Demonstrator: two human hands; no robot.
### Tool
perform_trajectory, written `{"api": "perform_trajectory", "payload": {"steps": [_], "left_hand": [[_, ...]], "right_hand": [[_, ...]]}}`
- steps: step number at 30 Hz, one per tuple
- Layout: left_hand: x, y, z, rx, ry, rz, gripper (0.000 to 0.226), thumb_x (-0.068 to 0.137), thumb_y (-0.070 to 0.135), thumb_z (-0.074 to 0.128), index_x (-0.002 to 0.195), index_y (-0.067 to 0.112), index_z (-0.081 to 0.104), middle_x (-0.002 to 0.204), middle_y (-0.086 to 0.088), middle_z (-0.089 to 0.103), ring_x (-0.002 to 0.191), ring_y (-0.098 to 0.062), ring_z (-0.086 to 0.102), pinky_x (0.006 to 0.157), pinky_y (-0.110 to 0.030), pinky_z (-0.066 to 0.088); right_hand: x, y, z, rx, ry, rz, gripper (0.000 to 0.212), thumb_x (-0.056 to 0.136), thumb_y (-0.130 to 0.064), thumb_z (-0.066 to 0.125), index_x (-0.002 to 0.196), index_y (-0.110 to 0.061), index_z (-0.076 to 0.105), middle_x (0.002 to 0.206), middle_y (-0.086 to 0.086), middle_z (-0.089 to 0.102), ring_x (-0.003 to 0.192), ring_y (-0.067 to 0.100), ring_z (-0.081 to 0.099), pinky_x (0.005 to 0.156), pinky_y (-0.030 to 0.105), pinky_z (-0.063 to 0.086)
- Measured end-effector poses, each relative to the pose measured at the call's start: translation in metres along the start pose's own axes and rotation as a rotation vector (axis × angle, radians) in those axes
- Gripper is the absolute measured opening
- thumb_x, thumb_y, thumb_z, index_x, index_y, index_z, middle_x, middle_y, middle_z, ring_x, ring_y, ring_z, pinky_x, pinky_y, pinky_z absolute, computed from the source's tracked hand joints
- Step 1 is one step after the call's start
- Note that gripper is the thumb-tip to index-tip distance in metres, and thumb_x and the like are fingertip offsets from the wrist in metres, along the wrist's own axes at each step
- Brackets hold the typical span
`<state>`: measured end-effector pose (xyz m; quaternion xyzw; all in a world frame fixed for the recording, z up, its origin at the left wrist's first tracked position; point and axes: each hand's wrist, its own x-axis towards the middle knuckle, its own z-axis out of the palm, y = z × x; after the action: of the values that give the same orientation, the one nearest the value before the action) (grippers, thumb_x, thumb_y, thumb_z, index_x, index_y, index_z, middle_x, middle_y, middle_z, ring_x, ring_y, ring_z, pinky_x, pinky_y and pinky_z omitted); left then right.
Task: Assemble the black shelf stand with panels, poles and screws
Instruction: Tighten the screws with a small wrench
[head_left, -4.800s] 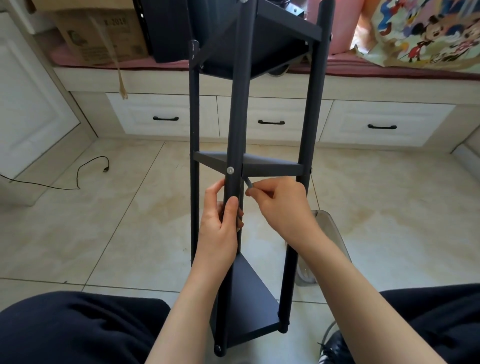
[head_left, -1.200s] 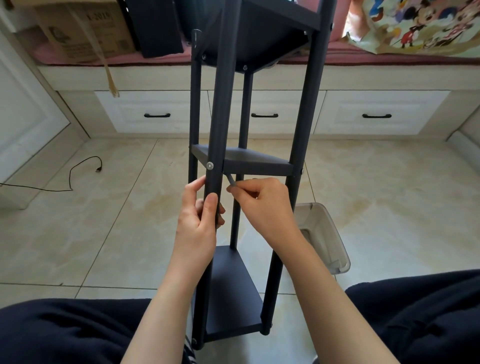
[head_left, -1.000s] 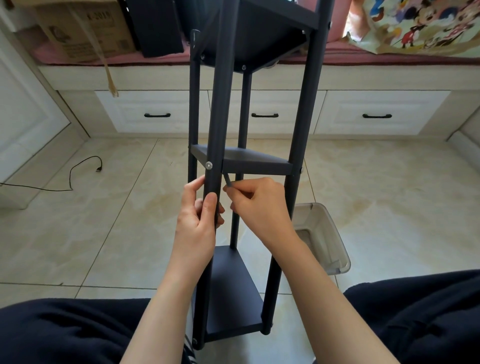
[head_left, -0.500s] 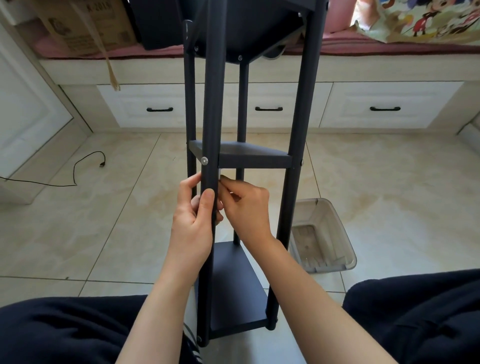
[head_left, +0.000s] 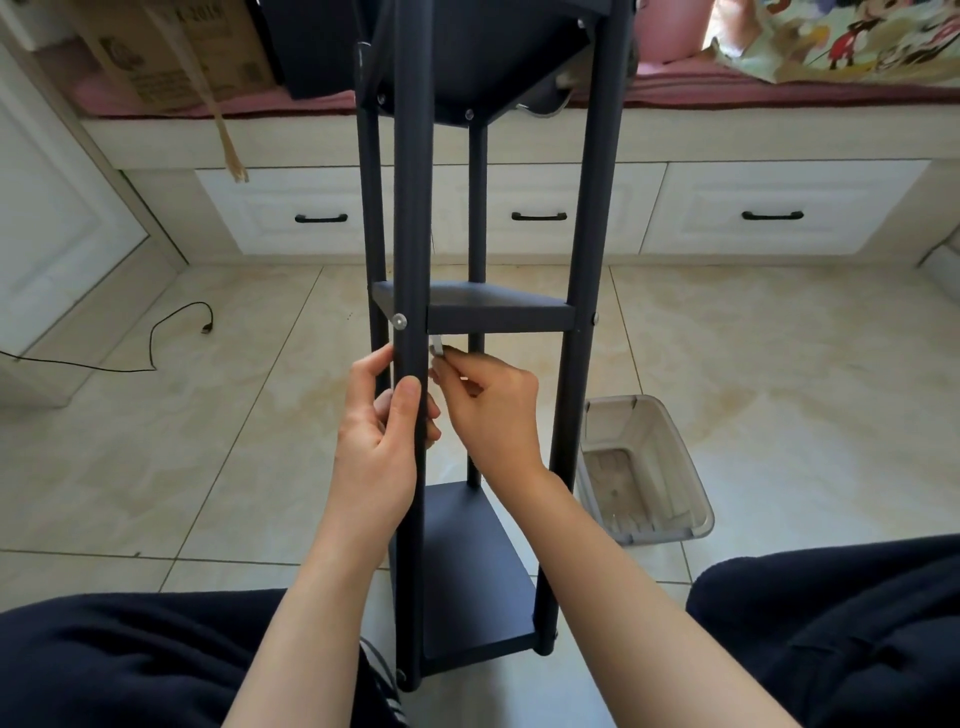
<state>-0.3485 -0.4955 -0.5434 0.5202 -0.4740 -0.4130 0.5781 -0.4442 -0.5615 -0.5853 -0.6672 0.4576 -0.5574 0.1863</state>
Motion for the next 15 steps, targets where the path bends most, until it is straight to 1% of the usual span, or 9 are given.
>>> {"api": "perform_trajectory", "payload": {"steps": [2,4,7,9,12,15], "left_hand": [[-0.001,0.0,0.0,0.0,0.001,-0.003,0.025,0.105,0.024,0.045,0.119,0.045,0.049,0.074,0.003,0.061,0.067,-0.01,0.055,0.066,-0.018,0.051],[-0.001,-0.001,0.0,0.004,0.002,-0.006,0.025,0.106,0.025,0.045,0.119,0.045,0.048,0.075,0.001,0.06,0.068,-0.01,0.055,0.069,-0.019,0.051],[-0.002,0.0,0.0,0.009,0.0,-0.005,0.024,0.106,0.025,0.045,0.121,0.045,0.048,0.077,-0.001,0.059,0.068,-0.009,0.056,0.071,-0.021,0.053],[-0.002,0.001,-0.002,0.007,-0.008,-0.006,0.025,0.106,0.026,0.045,0.121,0.045,0.049,0.078,-0.003,0.059,0.068,-0.01,0.056,0.072,-0.021,0.053],[-0.004,0.001,-0.004,-0.012,-0.021,-0.023,0.026,0.105,0.026,0.046,0.121,0.046,0.05,0.079,-0.004,0.059,0.069,-0.01,0.056,0.072,-0.022,0.054],[-0.004,0.001,-0.005,-0.013,-0.022,-0.037,0.026,0.105,0.027,0.046,0.121,0.048,0.05,0.078,-0.002,0.06,0.069,-0.01,0.056,0.072,-0.023,0.053]], "right_hand": [[-0.007,-0.002,-0.009,-0.013,-0.004,0.032,0.013,0.091,-0.011,0.065,0.092,-0.006,0.077,0.078,0.004,0.074,0.07,0.016,0.069,0.067,0.023,0.054],[-0.017,-0.005,-0.021,-0.045,-0.009,0.061,0.014,0.091,-0.013,0.065,0.094,-0.008,0.077,0.077,0.004,0.073,0.068,0.015,0.067,0.064,0.026,0.054],[-0.029,-0.011,-0.042,-0.067,-0.011,0.138,0.019,0.093,-0.021,0.062,0.092,-0.011,0.077,0.076,-0.001,0.073,0.067,0.013,0.068,0.062,0.035,0.056],[-0.029,-0.019,-0.058,-0.072,0.025,0.17,0.019,0.093,-0.023,0.061,0.088,-0.014,0.077,0.074,-0.005,0.073,0.067,0.012,0.069,0.061,0.039,0.056],[-0.016,-0.035,-0.082,-0.135,0.102,0.17,0.018,0.092,-0.02,0.062,0.079,-0.016,0.075,0.067,-0.004,0.071,0.062,0.014,0.065,0.061,0.039,0.053],[0.009,-0.047,-0.105,-0.156,0.096,0.22,0.016,0.092,-0.019,0.064,0.083,-0.016,0.077,0.069,-0.004,0.071,0.069,0.014,0.064,0.07,0.036,0.052]]}}
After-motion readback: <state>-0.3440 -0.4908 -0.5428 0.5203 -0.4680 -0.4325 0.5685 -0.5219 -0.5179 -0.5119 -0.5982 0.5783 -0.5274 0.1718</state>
